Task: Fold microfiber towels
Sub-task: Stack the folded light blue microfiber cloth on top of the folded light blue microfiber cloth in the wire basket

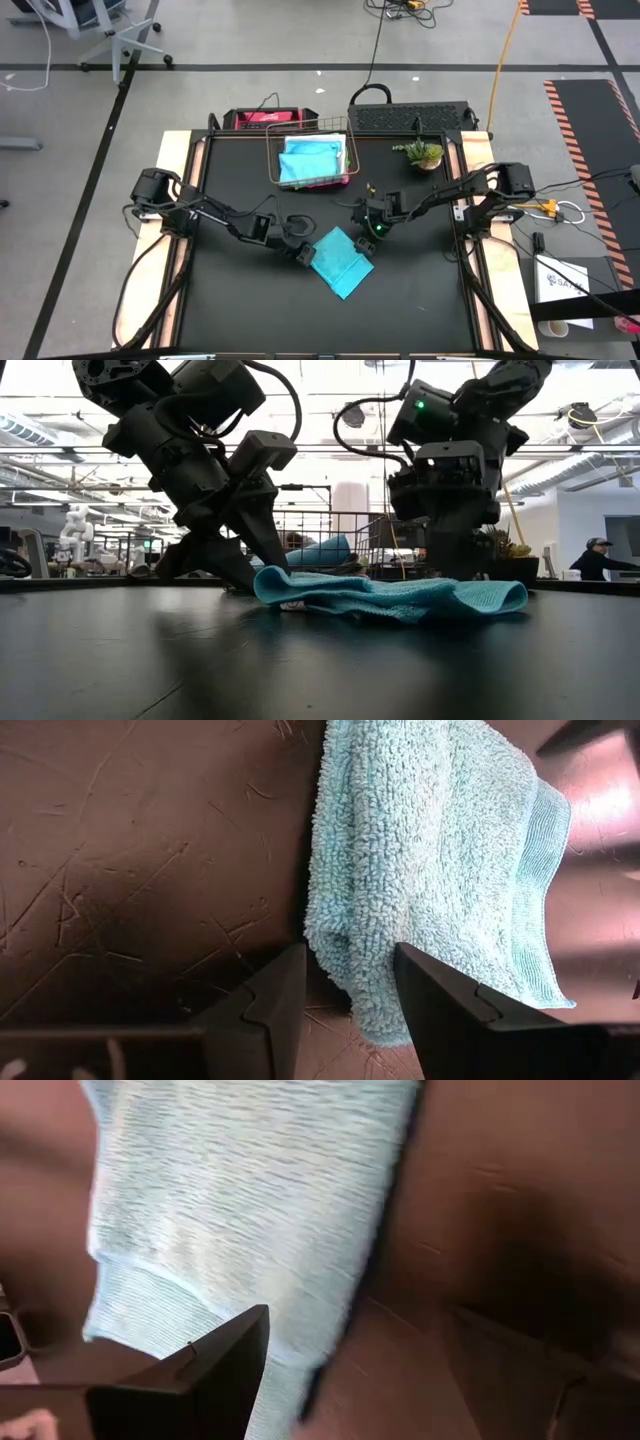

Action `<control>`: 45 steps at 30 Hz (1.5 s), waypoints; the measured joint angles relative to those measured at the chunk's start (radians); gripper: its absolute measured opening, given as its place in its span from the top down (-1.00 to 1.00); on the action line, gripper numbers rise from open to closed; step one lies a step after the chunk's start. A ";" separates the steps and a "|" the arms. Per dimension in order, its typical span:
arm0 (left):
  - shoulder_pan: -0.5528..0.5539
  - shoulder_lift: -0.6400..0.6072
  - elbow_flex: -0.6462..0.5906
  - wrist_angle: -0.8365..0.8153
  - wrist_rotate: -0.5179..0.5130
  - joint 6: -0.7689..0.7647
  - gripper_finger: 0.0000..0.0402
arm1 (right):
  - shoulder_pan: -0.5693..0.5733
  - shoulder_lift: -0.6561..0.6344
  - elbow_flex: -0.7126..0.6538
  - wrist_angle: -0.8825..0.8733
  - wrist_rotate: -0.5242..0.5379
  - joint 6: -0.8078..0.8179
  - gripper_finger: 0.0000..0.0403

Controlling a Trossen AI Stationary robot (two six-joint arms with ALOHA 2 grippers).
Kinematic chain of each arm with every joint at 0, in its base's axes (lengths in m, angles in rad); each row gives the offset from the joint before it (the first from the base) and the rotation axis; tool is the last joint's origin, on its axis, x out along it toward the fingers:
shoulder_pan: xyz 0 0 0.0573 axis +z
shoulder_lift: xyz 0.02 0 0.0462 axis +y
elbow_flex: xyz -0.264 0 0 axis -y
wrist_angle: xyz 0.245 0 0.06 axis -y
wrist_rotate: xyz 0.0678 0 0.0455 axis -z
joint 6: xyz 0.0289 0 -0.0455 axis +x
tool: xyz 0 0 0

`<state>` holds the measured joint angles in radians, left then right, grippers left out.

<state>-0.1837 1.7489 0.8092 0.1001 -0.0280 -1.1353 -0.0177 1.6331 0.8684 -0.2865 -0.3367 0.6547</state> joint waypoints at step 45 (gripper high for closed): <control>0.000 -0.001 0.000 -0.022 -0.071 -0.031 0.22 | 0.062 0.100 0.000 0.202 0.179 0.093 0.84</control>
<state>-0.1837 1.7481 0.8089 0.0784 -0.0988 -1.1667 0.0441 1.7333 0.8680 -0.0849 -0.1573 0.7481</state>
